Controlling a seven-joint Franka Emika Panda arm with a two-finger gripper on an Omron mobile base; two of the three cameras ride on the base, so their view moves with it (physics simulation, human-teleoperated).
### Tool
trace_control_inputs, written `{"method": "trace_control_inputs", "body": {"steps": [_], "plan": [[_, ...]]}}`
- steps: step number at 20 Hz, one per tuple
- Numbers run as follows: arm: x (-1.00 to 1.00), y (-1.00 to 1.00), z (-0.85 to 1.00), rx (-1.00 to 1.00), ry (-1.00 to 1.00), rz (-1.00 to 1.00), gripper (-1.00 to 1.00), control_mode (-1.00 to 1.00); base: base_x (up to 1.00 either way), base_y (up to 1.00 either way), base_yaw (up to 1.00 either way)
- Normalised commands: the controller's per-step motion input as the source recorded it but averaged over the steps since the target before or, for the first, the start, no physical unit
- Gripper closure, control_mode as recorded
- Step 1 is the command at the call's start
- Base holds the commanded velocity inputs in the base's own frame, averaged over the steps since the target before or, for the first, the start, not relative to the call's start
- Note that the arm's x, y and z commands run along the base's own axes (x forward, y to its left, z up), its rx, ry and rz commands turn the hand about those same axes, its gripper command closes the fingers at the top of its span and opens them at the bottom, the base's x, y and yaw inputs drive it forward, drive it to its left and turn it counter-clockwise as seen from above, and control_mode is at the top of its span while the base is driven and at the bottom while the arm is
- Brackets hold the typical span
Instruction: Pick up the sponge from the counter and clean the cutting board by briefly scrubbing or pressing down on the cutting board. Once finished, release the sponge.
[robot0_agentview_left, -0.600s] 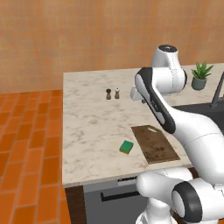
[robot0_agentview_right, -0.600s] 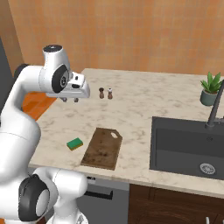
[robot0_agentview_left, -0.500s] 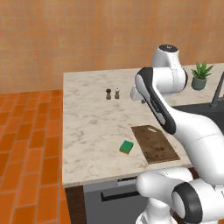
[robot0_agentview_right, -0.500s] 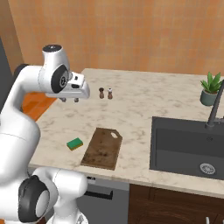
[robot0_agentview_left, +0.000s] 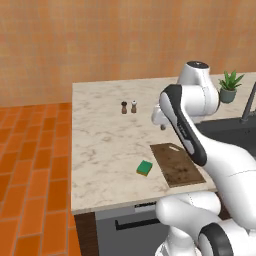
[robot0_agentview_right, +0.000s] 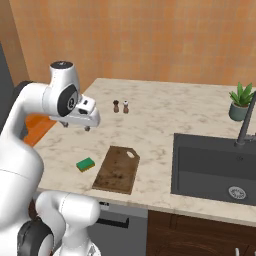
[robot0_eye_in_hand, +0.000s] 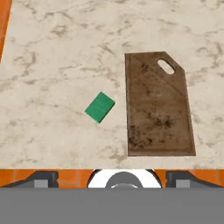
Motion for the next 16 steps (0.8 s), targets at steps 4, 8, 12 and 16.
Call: {"method": "trace_control_inputs", "body": {"steps": [4, 8, 12, 16], "plan": [[0.01, 0.13, -0.46, 0.07, 0.01, -0.31, -1.00, -1.00, 0.00, 0.00, 0.00], [0.26, 0.23, -0.51, -0.03, 0.05, -0.24, -1.00, -1.00, 0.00, 0.00, 0.00], [0.41, 0.07, -0.54, -0.01, 0.05, -0.15, -1.00, -1.00, 0.00, 0.00, 0.00], [0.48, 0.00, -0.36, 0.00, 0.11, -0.05, -1.00, -1.00, 0.00, 0.00, 0.00]]}}
